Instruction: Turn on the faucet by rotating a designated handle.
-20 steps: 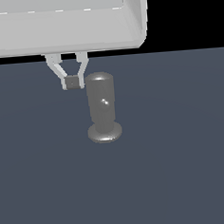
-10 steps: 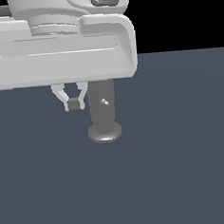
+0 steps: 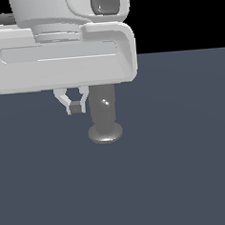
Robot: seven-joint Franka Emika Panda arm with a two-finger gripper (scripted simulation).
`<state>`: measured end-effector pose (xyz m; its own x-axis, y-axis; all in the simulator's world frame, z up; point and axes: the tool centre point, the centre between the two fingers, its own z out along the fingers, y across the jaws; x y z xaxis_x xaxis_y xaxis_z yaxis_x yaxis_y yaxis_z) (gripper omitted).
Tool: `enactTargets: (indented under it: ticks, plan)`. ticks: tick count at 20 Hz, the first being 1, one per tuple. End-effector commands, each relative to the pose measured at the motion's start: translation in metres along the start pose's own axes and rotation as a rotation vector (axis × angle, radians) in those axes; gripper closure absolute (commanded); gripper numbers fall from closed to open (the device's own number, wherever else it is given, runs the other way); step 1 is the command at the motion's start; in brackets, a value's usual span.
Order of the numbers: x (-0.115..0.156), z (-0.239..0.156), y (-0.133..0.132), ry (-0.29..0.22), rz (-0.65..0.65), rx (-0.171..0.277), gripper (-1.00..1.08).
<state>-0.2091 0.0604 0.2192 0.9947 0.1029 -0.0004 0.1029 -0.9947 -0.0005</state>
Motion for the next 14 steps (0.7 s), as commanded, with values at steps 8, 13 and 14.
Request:
enactTargets:
  ticks: [8,13,14]
  plan:
    - [0.007,0.0,0.041,0.0,0.001,0.0,1.08]
    - [0.011,0.0,0.064,0.0,0.001,0.0,1.08]
    - [0.011,0.0,0.069,0.0,0.001,0.0,1.08]
